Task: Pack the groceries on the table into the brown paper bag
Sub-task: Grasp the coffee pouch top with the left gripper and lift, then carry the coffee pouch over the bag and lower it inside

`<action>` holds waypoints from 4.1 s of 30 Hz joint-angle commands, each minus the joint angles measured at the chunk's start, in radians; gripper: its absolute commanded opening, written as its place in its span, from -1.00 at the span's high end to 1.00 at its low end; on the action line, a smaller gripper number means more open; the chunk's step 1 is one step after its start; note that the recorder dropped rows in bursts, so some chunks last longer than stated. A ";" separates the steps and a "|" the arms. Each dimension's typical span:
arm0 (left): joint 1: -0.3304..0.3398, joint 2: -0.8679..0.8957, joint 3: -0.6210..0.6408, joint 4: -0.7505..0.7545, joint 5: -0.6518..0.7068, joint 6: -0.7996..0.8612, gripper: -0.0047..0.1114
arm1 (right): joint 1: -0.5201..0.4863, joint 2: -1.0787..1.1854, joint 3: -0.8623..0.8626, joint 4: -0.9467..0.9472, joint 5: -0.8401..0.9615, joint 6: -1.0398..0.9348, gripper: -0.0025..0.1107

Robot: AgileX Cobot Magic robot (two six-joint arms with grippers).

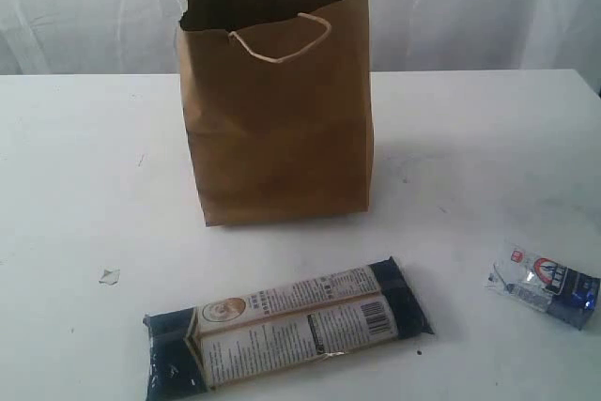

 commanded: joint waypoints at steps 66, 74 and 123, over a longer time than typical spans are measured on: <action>-0.164 0.335 0.077 0.032 -0.425 -0.134 0.92 | -0.004 -0.007 0.005 -0.007 -0.007 0.004 0.96; -0.165 0.335 0.035 0.050 -0.446 -0.099 0.92 | -0.004 -0.007 0.005 -0.007 -0.007 0.004 0.96; -0.258 0.341 -0.022 0.169 -0.156 -0.026 0.92 | -0.004 -0.007 0.005 -0.009 -0.005 0.004 0.96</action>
